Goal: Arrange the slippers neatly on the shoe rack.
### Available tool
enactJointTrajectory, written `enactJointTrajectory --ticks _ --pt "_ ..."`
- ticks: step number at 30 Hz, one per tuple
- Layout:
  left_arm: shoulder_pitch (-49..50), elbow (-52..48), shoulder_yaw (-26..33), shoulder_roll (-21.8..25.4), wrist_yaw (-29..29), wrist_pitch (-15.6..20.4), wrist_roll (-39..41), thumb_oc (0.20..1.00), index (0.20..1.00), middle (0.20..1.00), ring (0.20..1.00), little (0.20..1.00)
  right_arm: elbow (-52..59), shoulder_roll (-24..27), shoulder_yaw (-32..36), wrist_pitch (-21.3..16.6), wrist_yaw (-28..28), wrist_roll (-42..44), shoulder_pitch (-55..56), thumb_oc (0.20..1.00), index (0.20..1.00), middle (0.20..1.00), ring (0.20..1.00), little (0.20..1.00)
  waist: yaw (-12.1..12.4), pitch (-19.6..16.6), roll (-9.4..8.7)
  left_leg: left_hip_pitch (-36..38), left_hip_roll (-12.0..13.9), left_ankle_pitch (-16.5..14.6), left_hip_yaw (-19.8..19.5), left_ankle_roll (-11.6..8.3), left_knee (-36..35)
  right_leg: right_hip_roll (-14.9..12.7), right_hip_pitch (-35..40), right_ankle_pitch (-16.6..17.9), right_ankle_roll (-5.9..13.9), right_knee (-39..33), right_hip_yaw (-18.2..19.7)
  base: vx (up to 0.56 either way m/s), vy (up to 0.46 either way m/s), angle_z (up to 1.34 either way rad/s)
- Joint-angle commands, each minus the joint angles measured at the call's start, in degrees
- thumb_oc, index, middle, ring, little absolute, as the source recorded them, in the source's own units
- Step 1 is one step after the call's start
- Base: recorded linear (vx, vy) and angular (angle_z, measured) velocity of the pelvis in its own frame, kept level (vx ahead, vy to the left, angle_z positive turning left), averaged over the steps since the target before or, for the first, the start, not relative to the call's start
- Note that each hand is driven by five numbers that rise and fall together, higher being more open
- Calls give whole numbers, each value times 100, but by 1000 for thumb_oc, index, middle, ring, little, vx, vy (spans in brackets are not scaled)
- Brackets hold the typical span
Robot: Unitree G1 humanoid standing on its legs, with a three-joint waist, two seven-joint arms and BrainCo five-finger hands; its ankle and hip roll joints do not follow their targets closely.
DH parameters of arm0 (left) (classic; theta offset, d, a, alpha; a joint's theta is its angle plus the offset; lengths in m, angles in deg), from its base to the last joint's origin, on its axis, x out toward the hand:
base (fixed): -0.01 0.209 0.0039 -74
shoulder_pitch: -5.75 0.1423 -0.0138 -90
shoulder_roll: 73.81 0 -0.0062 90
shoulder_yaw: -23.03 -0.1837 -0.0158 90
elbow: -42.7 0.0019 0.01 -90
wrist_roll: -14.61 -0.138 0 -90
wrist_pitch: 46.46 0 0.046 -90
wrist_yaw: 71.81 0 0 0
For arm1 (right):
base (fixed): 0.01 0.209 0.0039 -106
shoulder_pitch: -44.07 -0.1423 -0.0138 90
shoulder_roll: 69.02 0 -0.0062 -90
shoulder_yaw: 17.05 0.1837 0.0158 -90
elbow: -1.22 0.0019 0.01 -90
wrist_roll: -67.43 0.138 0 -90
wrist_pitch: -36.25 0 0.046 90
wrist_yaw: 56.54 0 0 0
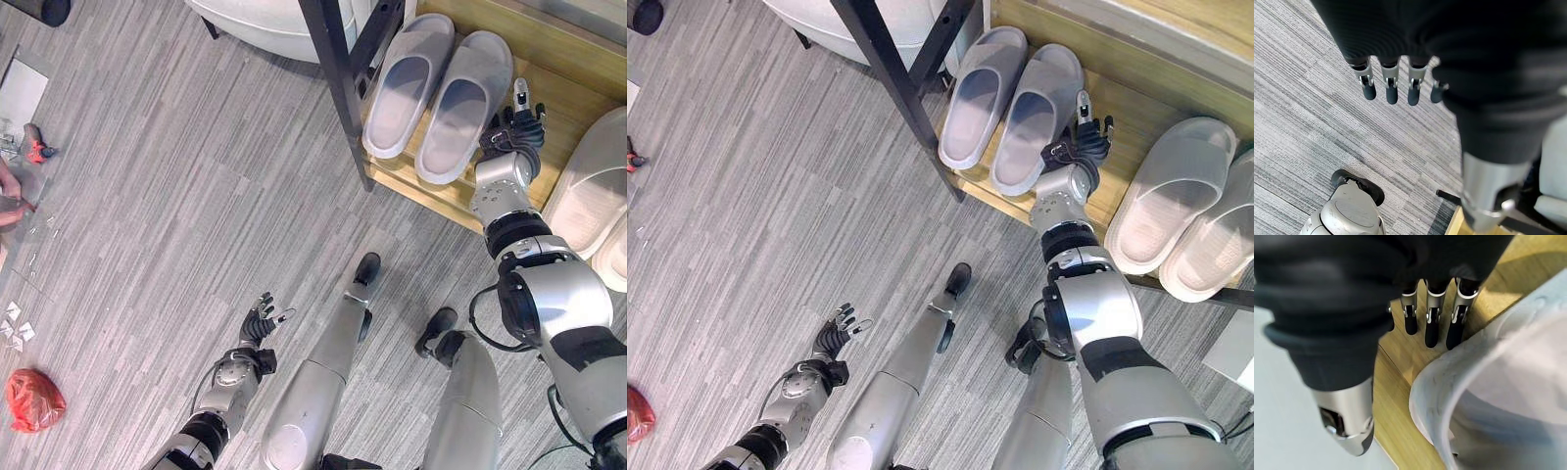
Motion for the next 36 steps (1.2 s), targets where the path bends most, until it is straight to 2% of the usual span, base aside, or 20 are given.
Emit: enactJointTrajectory --ticks 1,3,4,5,6,7,8,9,10,11,19,20,24,26,28,31,32,34,35,36 --pt "25 172 14 151 -56 179 -34 1000 1000 1000 1000 1000 79 199 -373 285 200 -876 -172 1000 1000 1000 1000 1000 147 139 114 433 82 -928 148 154 359 -75 898 48 296 -752 251 0 0 0" --pt "8 183 58 151 -38 195 -33 1000 1000 1000 1000 1000 55 246 -739 503 114 -1726 -115 1000 1000 1000 1000 1000 112 121 65 513 114 -908 167 142 297 -50 979 103 299 -839 248 -19 7 -5" --pt "12 161 141 140 -9 203 0 1000 1000 1000 1000 1000 75 356 -1295 864 10 -3072 -133 1000 1000 1000 1000 1000 59 107 5 593 142 -861 189 120 217 -30 1068 177 298 -923 229 -36 10 -8" --pt "-19 157 152 124 15 213 4 1000 1000 1000 1000 1000 61 431 -1551 1028 -157 -3740 -208 1000 1000 1000 1000 1000 25 102 -24 618 150 -843 193 114 189 -26 1097 210 298 -957 224 -30 9 -7" --pt "-22 159 158 116 16 214 2 1000 1000 1000 1000 1000 67 426 -1554 1038 -171 -3758 -214 1000 1000 1000 1000 1000 18 110 -17 623 150 -842 191 114 186 -25 1104 211 298 -960 222 -24 11 -5" --pt "-102 172 176 116 75 204 3 1000 1000 1000 1000 1000 -7 533 -2039 1352 -344 -4928 -335 1000 1000 1000 1000 1000 -56 84 -68 691 168 -815 197 97 142 -12 1202 281 301 -1049 196 0 0 0" --pt "-161 176 184 102 111 219 -26 1000 1000 1000 1000 1000 -37 557 -2172 1478 -414 -5296 -392 1000 1000 1000 1000 1000 -92 82 -78 738 171 -808 197 91 104 -1 1250 297 305 -1082 179 0 0 0" --pt "-164 177 187 99 112 220 -27 1000 1000 1000 1000 1000 -37 555 -2174 1481 -417 -5301 -397 1000 1000 1000 1000 1000 -97 89 -74 745 170 -807 195 91 102 -1 1259 298 305 -1086 175 0 0 0" --pt "-269 201 225 97 185 216 -52 1000 1000 1000 1000 1000 20 617 -2389 1654 -596 -5961 -428 1000 1000 1000 1000 1000 -150 68 -105 816 187 -789 200 74 39 11 1364 336 315 -1173 155 0 0 0" --pt "-311 195 237 109 213 213 -84 1000 1000 1000 1000 1000 4 617 -2469 1749 -661 -6222 -390 1000 1000 1000 1000 1000 -174 57 -120 881 200 -777 199 67 -5 18 1441 362 321 -1228 139 0 0 0" --pt "-392 353 282 146 199 199 -121 1000 1000 1000 1000 1000 -431 375 -2511 1995 -543 -6717 -191 1000 1000 1000 1000 1000 -234 -99 -215 1464 297 -662 165 28 -467 113 2116 595 377 -1834 -17 15 -6 -4" --pt "-442 521 328 129 158 157 -136 1000 1000 1000 1000 1000 -485 231 -2446 2008 -508 -6845 137 1000 1000 1000 1000 1000 -275 -210 -225 1761 389 -396 151 34 -826 204 2428 915 383 -2279 -119 19 3 -9" --pt "-392 531 472 126 174 129 -144 1000 1000 1000 1000 1000 -169 -23 -2315 2000 -482 -6870 629 1000 1000 1000 1000 1000 -368 -351 -296 2154 499 -304 200 17 -1170 320 2818 1082 430 -2732 -142 81 -5 -12" --pt "-286 611 588 62 131 55 -189 1000 1000 1000 1000 1000 346 -313 -2287 1951 -354 -6962 1465 1000 1000 1000 1000 1000 -487 -573 -372 2679 665 -164 270 -16 -1664 430 3297 1292 509 -3326 -184 191 -33 -17" --pt "-268 631 636 27 113 27 -208 1000 1000 1000 1000 1000 536 -370 -2261 1930 -290 -6994 1727 1000 1000 1000 1000 1000 -527 -637 -387 2842 702 -132 281 -24 -1803 457 3429 1338 521 -3485 -205 92 -30 -31" --pt "-125 577 831 -56 100 -78 -402 1000 1000 1000 1000 1000 1986 -551 -2134 1760 14 -6943 3141 1000 1000 1000 1000 1000 -760 -903 -476 3437 914 -22 437 -55 -2294 578 3918 1546 602 -4095 -229 123 -64 -20" --pt "-123 576 829 -57 100 -79 -402 1000 1000 1000 1000 1000 1992 -549 -2133 1764 15 -6944 3146 1000 1000 1000 1000 1000 -762 -918 -473 3426 914 -6 433 -54 -2307 581 3911 1565 602 -4114 -234 70 -35 -22" --pt "-34 515 927 -103 53 -131 -539 1000 1000 1000 1000 1000 2657 -545 -2088 1660 198 -6995 3974 1000 1000 1000 1000 1000 -870 -1062 -483 3718 983 58 518 -77 -2567 669 4127 1665 642 -4402 -222 101 -53 -35" --pt "45 443 956 -153 29 -170 -747 1000 1000 1000 1000 1000 3265 -579 -1881 1461 456 -6627 4792 1000 1000 1000 1000 1000 -999 -1213 -503 3957 1028 116 597 -104 -2796 731 4322 1768 677 -4669 -227 126 -80 -37" --pt "96 385 954 -172 14 -192 -856 1000 1000 1000 1000 1000 3499 -535 -1862 1439 596 -6648 5122 1000 1000 1000 1000 1000 -1049 -1286 -497 4077 1044 142 613 -126 -2909 770 4416 1804 690 -4786 -241 167 -135 -31"
